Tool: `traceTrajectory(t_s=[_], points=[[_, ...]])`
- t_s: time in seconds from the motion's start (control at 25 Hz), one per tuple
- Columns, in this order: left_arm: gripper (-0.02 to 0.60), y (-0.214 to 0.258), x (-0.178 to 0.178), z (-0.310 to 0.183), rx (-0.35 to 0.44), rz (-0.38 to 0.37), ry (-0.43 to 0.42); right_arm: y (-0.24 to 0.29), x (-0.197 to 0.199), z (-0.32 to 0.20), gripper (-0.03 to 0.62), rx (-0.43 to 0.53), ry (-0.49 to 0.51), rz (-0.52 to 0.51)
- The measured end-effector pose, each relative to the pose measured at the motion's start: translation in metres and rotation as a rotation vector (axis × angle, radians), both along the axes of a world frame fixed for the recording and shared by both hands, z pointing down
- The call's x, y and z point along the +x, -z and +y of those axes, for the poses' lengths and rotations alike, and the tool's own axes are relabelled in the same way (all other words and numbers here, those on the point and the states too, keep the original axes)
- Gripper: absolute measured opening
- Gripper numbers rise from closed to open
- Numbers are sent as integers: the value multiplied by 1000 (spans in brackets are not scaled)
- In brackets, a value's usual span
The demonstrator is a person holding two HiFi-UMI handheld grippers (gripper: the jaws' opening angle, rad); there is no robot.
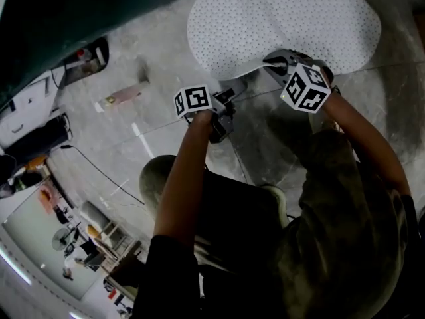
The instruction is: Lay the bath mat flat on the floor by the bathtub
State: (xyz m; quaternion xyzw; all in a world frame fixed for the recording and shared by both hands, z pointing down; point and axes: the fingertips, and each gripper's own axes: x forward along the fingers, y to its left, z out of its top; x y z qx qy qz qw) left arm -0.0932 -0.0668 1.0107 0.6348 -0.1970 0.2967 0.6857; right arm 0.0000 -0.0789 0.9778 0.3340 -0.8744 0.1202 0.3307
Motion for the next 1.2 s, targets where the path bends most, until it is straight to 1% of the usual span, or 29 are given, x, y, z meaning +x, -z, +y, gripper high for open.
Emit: traceTrajectory(t_s=[0.08,0.12,0.16,0.2,0.28,0.32,0.36,0.4,0.44,0.56,0.64,0.68,0.72,0.76,0.8,0.88,0.96,1.0,1.08,1.12,1.16,1.2], points=[[308,0,5,-9,-9,58,132,6,5,-2,32,-3,-27,-42],[308,7,11,-17,-3,109,198,8,6,-2,33,-3,-30,-49],[308,16,20,-25,1,171,247,8,7,-2,34,-1,-27,-46],[308,27,30,-30,0,235,269,7,6,-1,32,0,-21,-37],[327,46,47,-32,-11,332,252,2,5,2,34,2,-9,-10],[338,52,52,-31,-17,354,233,0,4,3,34,4,-6,1],[347,53,54,-32,-18,354,225,-1,3,3,34,7,-4,7],[350,50,51,-34,-12,331,236,0,2,4,34,13,-3,7],[350,44,44,-39,0,289,269,1,2,5,34,23,3,7],[348,13,13,-55,46,133,397,5,0,10,34,62,30,25],[331,-1,0,-64,93,76,417,5,1,12,34,72,36,28],[247,-4,-4,-69,129,49,410,5,-1,13,34,74,41,25],[106,-5,-9,-74,168,18,398,5,-3,15,35,74,50,21],[69,-4,-12,-80,201,-9,382,6,-5,16,35,75,62,16],[66,-3,-12,-85,221,-26,363,7,-5,17,37,77,74,13],[66,1,-9,-96,243,-37,339,11,-6,20,41,86,92,3],[86,2,-13,-107,265,-56,341,16,-8,22,41,98,97,-13],[86,1,-17,-111,267,-74,349,19,-8,23,41,101,96,-25],[50,0,-23,-112,247,-120,341,26,-7,26,59,97,87,-64],[38,0,-24,-110,236,-146,308,30,-3,26,77,91,73,-98],[31,1,-25,-108,243,-175,246,36,4,26,130,87,46,-147],[31,3,-24,-106,278,-207,150,42,15,25,176,90,3,-210]])
